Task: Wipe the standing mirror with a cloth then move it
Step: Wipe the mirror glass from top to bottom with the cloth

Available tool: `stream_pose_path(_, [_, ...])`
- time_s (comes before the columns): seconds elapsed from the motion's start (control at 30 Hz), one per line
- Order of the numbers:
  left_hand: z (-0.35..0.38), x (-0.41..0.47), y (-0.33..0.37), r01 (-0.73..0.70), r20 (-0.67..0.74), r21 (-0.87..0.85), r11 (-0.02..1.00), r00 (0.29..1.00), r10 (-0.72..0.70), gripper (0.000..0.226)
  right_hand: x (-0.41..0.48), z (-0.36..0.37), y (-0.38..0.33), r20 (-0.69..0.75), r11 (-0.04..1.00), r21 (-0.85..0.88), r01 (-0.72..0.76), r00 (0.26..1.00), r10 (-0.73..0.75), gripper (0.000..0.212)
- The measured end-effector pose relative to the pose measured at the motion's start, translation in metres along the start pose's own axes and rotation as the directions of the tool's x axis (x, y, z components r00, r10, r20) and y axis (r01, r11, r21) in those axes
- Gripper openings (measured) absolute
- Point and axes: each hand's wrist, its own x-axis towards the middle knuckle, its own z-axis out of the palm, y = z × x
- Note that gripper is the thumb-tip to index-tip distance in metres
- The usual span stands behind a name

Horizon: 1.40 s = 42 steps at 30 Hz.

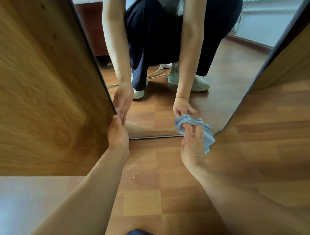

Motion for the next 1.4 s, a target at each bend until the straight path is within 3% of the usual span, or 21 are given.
stream_pose_path(0.23, [-0.002,0.012,-0.011,0.022,0.030,-0.017,1.000,0.999,-0.022,0.051,0.000,0.001,-0.004,0.027,0.997,-0.083,-0.011,1.000,0.014,0.082])
stream_pose_path(0.4, [-0.002,0.016,-0.015,0.037,0.035,-0.009,0.999,0.999,-0.037,0.050,-0.002,0.008,-0.017,0.136,0.998,0.056,-0.037,0.990,0.029,0.082])
stream_pose_path(0.6, [-0.005,0.021,-0.023,0.038,0.021,0.003,0.999,0.999,-0.038,0.050,-0.002,0.012,-0.045,0.331,0.989,0.139,0.040,0.940,-0.084,0.062])
stream_pose_path(0.8, [-0.005,0.021,-0.029,0.035,0.023,-0.004,0.999,0.999,-0.035,0.047,-0.003,0.026,-0.071,0.277,0.943,0.211,0.259,0.909,-0.312,0.071])
stream_pose_path(0.97, [-0.004,0.016,-0.031,0.034,0.066,0.012,0.999,0.997,-0.035,0.038,-0.002,0.042,-0.098,0.295,0.896,0.194,0.401,0.847,-0.443,0.049])
stream_pose_path(1.3, [0.000,0.016,-0.035,0.009,0.056,0.092,0.996,0.998,-0.014,0.038,-0.004,0.054,-0.098,0.464,0.835,0.026,0.550,0.733,-0.497,0.031])
stream_pose_path(1.4, [0.003,0.015,-0.036,-0.020,0.048,0.133,0.991,0.999,0.013,0.038,-0.003,0.047,-0.088,0.449,0.833,-0.015,0.553,0.748,-0.489,0.017])
